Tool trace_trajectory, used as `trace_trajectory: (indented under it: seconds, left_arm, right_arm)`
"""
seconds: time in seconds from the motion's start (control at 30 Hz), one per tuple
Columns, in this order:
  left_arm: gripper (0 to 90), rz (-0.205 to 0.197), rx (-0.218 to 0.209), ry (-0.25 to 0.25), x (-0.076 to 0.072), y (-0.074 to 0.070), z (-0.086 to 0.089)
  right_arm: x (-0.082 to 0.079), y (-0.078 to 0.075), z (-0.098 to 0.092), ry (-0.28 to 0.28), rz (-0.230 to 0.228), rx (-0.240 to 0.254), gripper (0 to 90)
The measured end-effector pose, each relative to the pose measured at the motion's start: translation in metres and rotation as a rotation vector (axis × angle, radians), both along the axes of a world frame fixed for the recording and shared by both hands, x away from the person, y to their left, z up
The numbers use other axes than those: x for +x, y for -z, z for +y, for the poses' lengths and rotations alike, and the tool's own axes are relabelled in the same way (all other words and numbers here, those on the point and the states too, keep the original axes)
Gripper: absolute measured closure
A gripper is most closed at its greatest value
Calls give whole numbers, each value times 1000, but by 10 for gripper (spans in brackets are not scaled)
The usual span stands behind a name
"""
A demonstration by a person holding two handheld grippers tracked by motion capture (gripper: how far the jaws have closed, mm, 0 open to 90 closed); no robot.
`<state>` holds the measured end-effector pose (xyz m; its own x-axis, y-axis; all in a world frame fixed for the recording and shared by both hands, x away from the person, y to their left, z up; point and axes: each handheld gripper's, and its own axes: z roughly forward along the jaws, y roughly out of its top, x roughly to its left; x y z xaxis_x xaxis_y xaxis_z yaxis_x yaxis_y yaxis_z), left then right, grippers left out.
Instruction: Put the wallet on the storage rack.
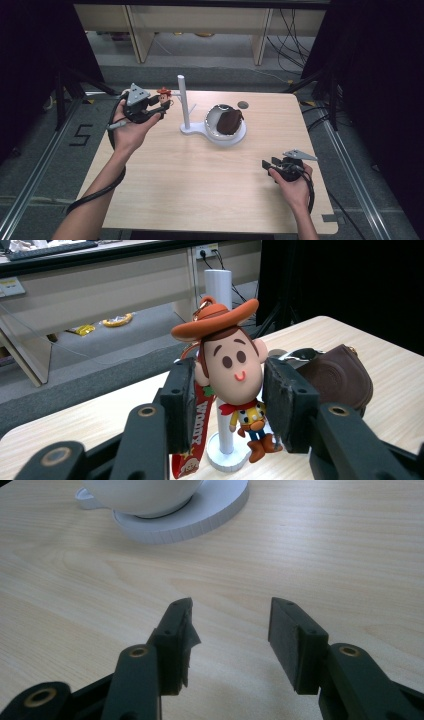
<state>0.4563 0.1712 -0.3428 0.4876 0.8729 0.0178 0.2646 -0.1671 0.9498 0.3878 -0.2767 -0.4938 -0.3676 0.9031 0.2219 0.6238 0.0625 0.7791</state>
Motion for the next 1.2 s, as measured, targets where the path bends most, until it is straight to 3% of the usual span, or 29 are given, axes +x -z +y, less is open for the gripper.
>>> trace_trajectory:
  seconds: [0.03,0.33,0.37,0.43,0.57,1.2]
  left_arm:
    - [570,-12,11,-6,1,-1,1]
    - [570,6,-9,-15,9,-2,3]
    - [570,7,-14,-18,10,-2,3]
    - [570,8,-15,-21,11,-1,4]
    - [570,11,-18,-25,13,-1,5]
    - [570,-17,-28,-25,12,-10,7]
  right_arm:
    - [0,0,0,1,3,0,531]
    - [1,2,1,-5,-10,20,530]
    - [3,3,-2,-32,-28,-1,530]
    - [3,3,-3,-22,-38,-17,530]
    - [2,2,-2,-7,-15,-14,528]
    - [3,5,-2,-25,-21,-7,526]
